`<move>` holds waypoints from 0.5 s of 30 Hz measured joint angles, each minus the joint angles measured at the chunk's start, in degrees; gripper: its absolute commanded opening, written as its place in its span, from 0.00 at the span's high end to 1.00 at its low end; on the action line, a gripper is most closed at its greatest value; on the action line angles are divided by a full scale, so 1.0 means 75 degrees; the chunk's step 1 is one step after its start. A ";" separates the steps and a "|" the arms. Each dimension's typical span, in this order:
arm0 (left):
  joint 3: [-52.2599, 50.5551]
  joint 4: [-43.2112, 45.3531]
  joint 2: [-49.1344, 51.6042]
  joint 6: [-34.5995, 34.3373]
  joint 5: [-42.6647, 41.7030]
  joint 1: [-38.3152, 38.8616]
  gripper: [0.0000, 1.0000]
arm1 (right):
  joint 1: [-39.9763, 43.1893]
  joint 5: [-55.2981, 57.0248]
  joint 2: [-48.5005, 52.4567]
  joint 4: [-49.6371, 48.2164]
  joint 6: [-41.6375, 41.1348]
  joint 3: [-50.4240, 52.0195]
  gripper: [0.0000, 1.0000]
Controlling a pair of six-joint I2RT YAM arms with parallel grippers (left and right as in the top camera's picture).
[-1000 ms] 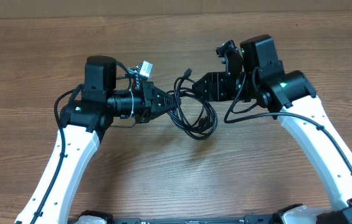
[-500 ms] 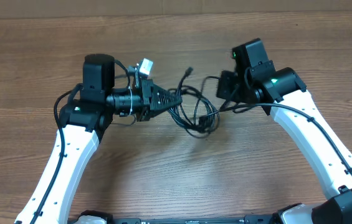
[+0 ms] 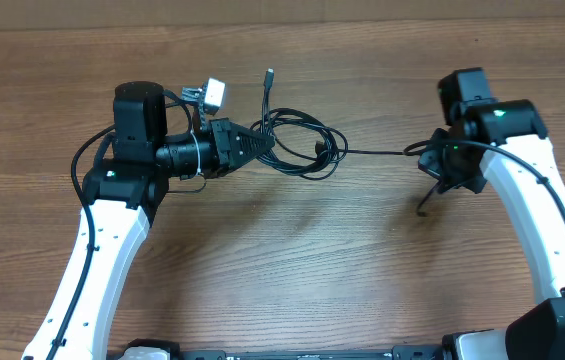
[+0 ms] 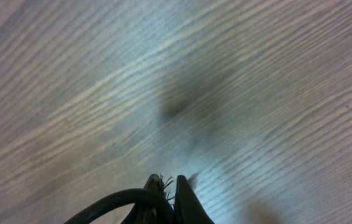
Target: Untangle cables
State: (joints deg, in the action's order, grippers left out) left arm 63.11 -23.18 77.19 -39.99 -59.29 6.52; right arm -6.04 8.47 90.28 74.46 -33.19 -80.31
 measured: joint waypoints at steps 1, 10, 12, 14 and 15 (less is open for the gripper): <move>0.0000 -0.0052 0.0000 0.0079 0.0003 0.0006 0.96 | 0.0114 -0.0204 0.0000 0.0012 0.0280 0.0000 0.96; 0.0000 -0.0970 0.0000 0.1390 0.0204 0.0035 0.96 | 0.0624 -0.2923 0.0000 0.0000 0.2938 0.0000 0.96; 0.0000 -0.1084 0.0000 0.1705 0.0303 0.0111 0.96 | 0.0595 -0.3523 -0.0009 -0.0050 0.3246 0.0000 0.96; 0.0000 -0.1157 0.0000 0.1993 0.0452 0.0207 0.96 | 0.0568 -0.4130 -0.0070 -0.0041 0.3485 -0.0015 0.96; 0.0000 -0.1169 0.0000 0.2084 0.0513 0.0248 0.96 | 0.0542 -0.4430 -0.0149 -0.0026 0.3573 -0.0058 0.96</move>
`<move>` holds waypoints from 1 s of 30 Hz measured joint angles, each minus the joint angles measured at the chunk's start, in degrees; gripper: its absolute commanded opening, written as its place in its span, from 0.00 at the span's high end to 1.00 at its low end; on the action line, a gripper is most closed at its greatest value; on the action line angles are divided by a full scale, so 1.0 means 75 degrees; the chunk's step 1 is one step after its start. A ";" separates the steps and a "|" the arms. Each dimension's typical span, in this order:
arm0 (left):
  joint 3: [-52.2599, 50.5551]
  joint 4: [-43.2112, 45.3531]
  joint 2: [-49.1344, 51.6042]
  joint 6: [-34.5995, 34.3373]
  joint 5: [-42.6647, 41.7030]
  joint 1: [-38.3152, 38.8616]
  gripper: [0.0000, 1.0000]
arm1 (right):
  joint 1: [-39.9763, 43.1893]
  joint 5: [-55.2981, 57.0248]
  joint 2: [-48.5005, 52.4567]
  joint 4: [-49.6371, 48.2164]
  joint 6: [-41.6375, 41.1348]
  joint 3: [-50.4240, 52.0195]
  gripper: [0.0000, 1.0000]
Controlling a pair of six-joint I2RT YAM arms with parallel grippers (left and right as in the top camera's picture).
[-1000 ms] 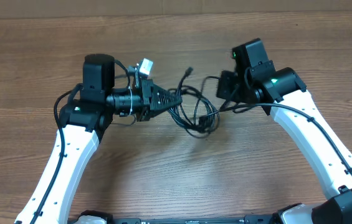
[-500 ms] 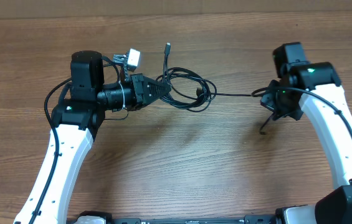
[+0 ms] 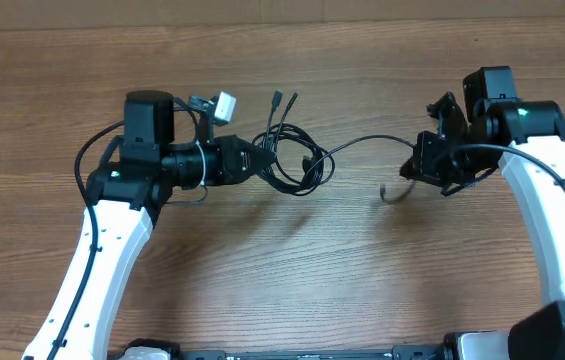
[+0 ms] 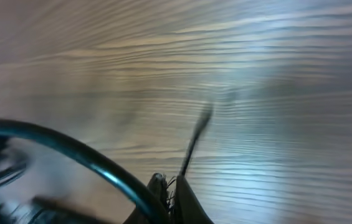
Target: Untangle cables
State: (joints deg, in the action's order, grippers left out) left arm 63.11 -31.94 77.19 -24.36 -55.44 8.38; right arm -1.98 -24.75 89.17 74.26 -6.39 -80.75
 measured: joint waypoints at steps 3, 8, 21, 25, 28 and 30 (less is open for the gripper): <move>0.0000 -0.0023 0.0000 0.0140 0.0087 0.0073 0.96 | -0.0099 -0.0635 -0.0303 -0.0020 0.0108 -0.0271 0.96; 0.0000 -0.0026 0.0000 0.0227 0.0201 0.0073 0.96 | -0.0379 -0.1501 -0.1090 -0.0230 0.0073 -0.0889 0.96; 0.0000 -0.0026 0.0000 -0.0746 0.0283 0.0073 0.96 | -0.0740 -0.2780 -0.1722 -0.1495 -0.1763 -0.1099 0.96; 0.0000 -0.0020 0.0000 -0.1282 0.0254 0.0073 0.96 | -0.1303 -0.2355 -0.1661 -0.1443 -0.2063 -0.1099 0.71; 0.0000 0.0000 0.0000 -0.1638 0.0143 0.0073 0.96 | -0.1693 -0.1865 -0.1521 -0.1408 -0.2165 -0.1099 0.28; 0.0000 -0.0006 0.0000 -0.1935 0.0052 0.0073 0.96 | -0.1801 -0.1460 -0.1413 -0.1384 -0.2259 -0.1099 0.19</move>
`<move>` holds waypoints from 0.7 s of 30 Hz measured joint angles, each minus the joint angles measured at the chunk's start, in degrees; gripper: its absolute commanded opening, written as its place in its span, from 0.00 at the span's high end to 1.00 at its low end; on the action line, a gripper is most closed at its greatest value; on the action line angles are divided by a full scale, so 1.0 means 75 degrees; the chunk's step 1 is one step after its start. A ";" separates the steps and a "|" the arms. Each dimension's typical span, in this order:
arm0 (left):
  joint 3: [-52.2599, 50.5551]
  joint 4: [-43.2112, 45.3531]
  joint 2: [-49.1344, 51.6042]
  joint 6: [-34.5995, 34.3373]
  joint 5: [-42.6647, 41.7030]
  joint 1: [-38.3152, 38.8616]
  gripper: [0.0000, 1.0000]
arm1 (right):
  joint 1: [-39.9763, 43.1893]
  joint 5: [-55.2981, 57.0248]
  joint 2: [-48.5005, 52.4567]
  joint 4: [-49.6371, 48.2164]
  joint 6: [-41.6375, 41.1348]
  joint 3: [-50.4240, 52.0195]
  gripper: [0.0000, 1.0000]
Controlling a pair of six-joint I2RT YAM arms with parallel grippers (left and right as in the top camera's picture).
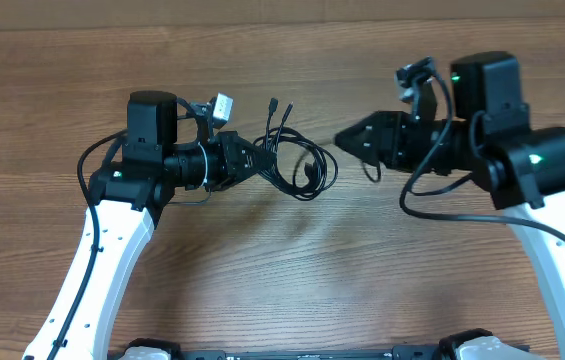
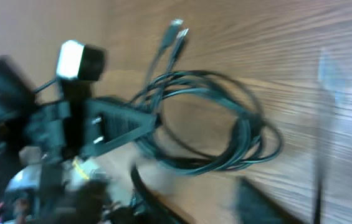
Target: Untangle cables
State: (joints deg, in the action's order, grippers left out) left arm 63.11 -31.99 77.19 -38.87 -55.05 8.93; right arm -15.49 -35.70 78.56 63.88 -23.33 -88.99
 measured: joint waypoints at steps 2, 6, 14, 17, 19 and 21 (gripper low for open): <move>0.0000 0.0000 0.0000 -0.0262 -0.0070 0.0000 0.96 | 0.0017 0.0469 0.0096 0.0023 -0.0111 0.0000 0.18; 0.0000 -0.0125 0.0000 -0.1035 -0.0134 0.0000 0.96 | 0.0216 0.1510 0.0184 0.0379 -0.0233 0.0000 0.16; 0.0000 -0.0195 0.0000 -0.3824 -0.0149 0.0000 0.96 | 0.0562 0.3010 0.0184 0.1221 -0.0289 0.0000 0.04; 0.0000 -0.0195 0.0000 -0.4867 -0.0146 0.0000 0.95 | 0.0565 0.3077 0.0184 0.1204 -0.0044 0.0000 0.10; 0.0000 -0.0195 0.0000 -0.5298 -0.0146 0.0000 0.96 | 0.0548 0.2731 0.0184 0.1110 0.0428 0.0000 0.12; 0.0000 -0.0198 0.0000 -0.5735 -0.0149 0.0000 0.96 | 0.0399 0.2343 0.0184 0.1029 0.0938 0.0000 0.13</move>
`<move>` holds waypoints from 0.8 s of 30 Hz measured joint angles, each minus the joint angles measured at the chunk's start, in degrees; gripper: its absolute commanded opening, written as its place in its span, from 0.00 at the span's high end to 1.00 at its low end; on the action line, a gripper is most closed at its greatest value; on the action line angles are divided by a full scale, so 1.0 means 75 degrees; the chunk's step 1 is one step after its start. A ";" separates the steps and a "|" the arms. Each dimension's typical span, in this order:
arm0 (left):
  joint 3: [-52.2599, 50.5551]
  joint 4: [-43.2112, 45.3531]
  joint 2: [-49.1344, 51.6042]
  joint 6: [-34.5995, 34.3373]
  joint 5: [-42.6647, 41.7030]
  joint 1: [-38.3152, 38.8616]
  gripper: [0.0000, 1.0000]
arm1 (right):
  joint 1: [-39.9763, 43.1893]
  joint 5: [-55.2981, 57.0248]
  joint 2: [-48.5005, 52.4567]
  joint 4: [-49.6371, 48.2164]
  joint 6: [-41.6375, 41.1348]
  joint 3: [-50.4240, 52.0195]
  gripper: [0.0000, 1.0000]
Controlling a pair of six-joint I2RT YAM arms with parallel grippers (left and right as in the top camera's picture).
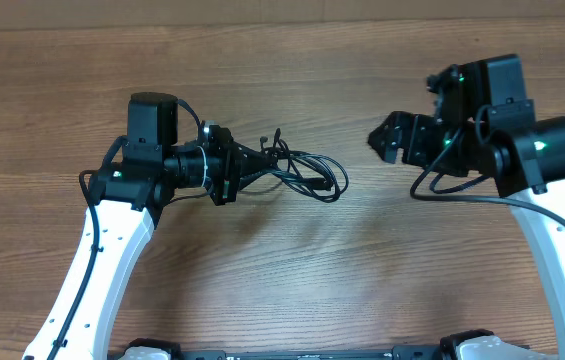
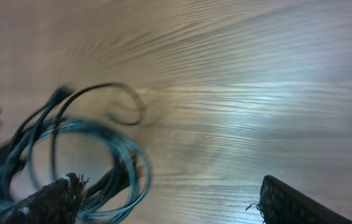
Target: Untangle cables
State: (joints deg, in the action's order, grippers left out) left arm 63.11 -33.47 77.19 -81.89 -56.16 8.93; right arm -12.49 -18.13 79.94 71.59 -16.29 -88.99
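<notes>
A tangle of black cables lies on the wooden table, its loops reaching right from my left gripper, which looks shut on the left end of the bundle. My right gripper hangs a little to the right of the loops and is open. In the right wrist view its two fingers stand wide apart with bare table between them. The blurred cable loops show there at the left, one loose end curling above them.
The bare wooden table stretches on all sides of the bundle. A lighter strip runs along its far edge. Each arm's own black lead loops beside its wrist.
My right gripper has drawn back to the right of the bundle and stands open. The bundle now lies flatter and stretches further right. The white plug above the left wrist no longer shows.
My right gripper was shut on one cable end, stretched taut far to the right of the bundle held by the left gripper. Then that cable hung slack. Then the right gripper was close against the loops, and now it is open and apart from them.
</notes>
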 measured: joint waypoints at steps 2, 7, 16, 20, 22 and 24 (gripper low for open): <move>0.0000 0.0006 0.0000 -0.0446 0.0003 0.0000 0.96 | -0.0259 -0.0189 0.0000 0.0000 0.0283 0.0000 0.16; 0.0000 0.0003 0.0000 -0.1247 0.0119 0.0000 0.96 | -0.0997 -0.0399 0.0003 0.0044 0.0688 0.0000 0.24; 0.0000 -0.0038 0.0000 -0.1399 0.0988 0.0000 0.96 | -0.1708 -0.0119 0.0023 0.0411 0.0985 0.0000 0.43; 0.0000 -0.0434 0.0000 -0.1291 0.1591 0.0000 0.96 | -0.1880 -0.0082 0.0038 0.0557 0.1023 0.0000 0.49; 0.0000 -0.0472 0.0000 -0.1329 0.1778 0.0000 0.95 | -0.1982 -0.0058 0.0038 0.0493 0.0979 0.0000 0.50; 0.0000 -0.0490 0.0000 -0.1498 0.1929 0.0000 0.96 | -0.2162 -0.0020 0.0038 0.0294 0.0968 0.0050 0.50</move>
State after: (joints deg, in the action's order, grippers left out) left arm 63.11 -37.15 77.19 -93.12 -41.69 8.93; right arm -28.71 -18.28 80.23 73.80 -9.04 -88.62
